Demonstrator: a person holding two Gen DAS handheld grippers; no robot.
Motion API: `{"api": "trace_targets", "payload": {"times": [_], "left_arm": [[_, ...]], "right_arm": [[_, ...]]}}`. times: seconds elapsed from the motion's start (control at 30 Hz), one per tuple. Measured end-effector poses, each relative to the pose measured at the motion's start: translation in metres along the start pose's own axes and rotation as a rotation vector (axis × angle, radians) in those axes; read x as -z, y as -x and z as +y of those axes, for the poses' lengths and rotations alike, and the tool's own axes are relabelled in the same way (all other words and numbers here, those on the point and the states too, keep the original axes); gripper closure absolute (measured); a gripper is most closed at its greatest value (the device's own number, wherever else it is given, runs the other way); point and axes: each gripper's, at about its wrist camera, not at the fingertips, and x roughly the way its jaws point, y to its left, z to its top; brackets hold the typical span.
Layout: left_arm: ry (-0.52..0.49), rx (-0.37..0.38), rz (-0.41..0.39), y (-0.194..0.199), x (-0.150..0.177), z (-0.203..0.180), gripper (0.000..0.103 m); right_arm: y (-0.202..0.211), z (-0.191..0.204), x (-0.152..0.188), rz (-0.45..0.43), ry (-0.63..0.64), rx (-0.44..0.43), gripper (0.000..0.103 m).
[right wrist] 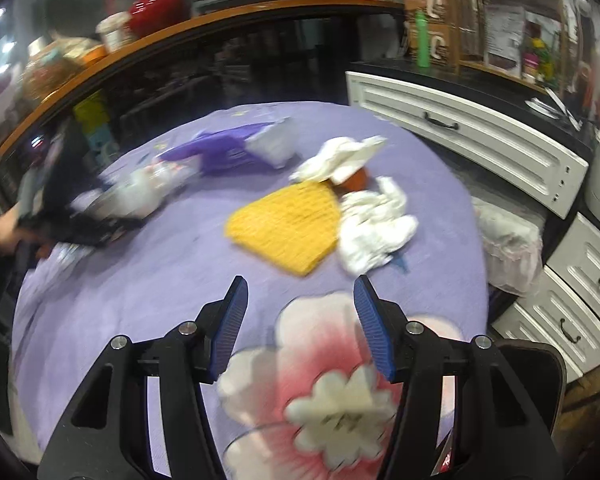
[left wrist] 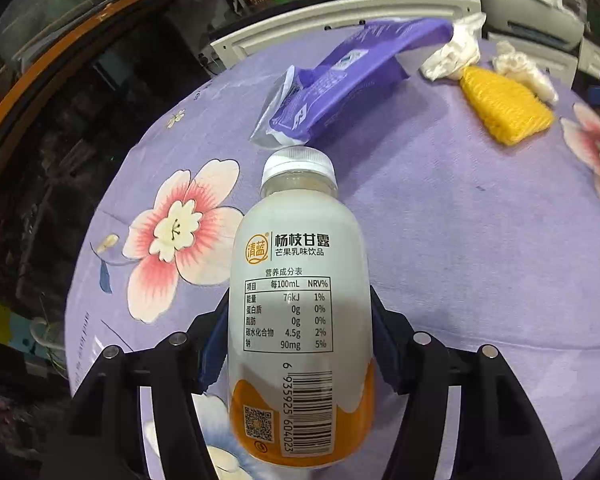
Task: Collect trash
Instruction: 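Grasp the white milk bottle with the left gripper while the right grasps the tissue, then carry the tissue over the bin and open the right gripper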
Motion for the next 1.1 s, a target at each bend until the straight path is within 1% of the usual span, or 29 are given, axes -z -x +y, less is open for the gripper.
{"api": "trace_targets", "payload": {"times": [0.13, 0.17, 0.33, 0.4, 0.43, 0.5, 0.53, 0.57, 0.63, 0.67, 0.77, 0.9, 1.0, 1.1], "left_arm": [[0.046, 0.033, -0.053, 0.013, 0.007, -0.005, 0.042], [0.068, 0.056, -0.07, 0.018, 0.011, -0.008, 0.042], [0.124, 0.089, -0.13, 0.033, 0.022, -0.021, 0.042], [0.148, 0.106, -0.14, 0.035, 0.024, -0.024, 0.042], [0.153, 0.104, -0.147, 0.037, 0.026, -0.026, 0.042], [0.174, 0.103, -0.161, 0.04, 0.028, -0.032, 0.042], [0.183, 0.105, -0.163, 0.041, 0.029, -0.033, 0.042], [0.187, 0.101, -0.166, 0.042, 0.03, -0.035, 0.042], [0.198, 0.097, -0.173, 0.045, 0.031, -0.039, 0.042], [0.206, 0.098, -0.179, 0.049, 0.032, -0.043, 0.042], [0.222, 0.09, -0.206, 0.059, 0.032, -0.051, 0.042], [0.254, 0.095, -0.243, 0.074, 0.031, -0.062, 0.042], [0.251, 0.098, -0.276, 0.087, 0.03, -0.079, 0.042], [0.256, 0.104, -0.308, 0.098, 0.03, -0.096, 0.042]], "right_arm": [[-0.017, -0.018, -0.019, 0.006, -0.049, 0.041, 0.047], [-0.021, -0.02, -0.022, 0.014, -0.049, 0.048, 0.047], [-0.048, -0.03, -0.034, 0.058, -0.048, 0.112, 0.048], [-0.055, -0.034, -0.034, 0.073, -0.067, 0.118, 0.052], [-0.058, -0.037, -0.035, 0.081, -0.076, 0.124, 0.056], [-0.062, -0.04, -0.035, 0.08, -0.079, 0.144, 0.066], [-0.061, -0.042, -0.034, 0.074, -0.076, 0.152, 0.073], [-0.059, -0.042, -0.033, 0.068, -0.071, 0.155, 0.079], [-0.055, -0.042, -0.032, 0.053, -0.044, 0.164, 0.087], [-0.054, -0.041, -0.032, 0.047, -0.031, 0.17, 0.089], [-0.047, -0.041, -0.028, 0.029, -0.019, 0.178, 0.091], [-0.024, -0.037, -0.022, -0.026, -0.015, 0.174, 0.092], [0.0, -0.03, -0.016, -0.08, 0.002, 0.168, 0.092], [0.028, -0.025, -0.003, -0.113, 0.011, 0.129, 0.092]]}}
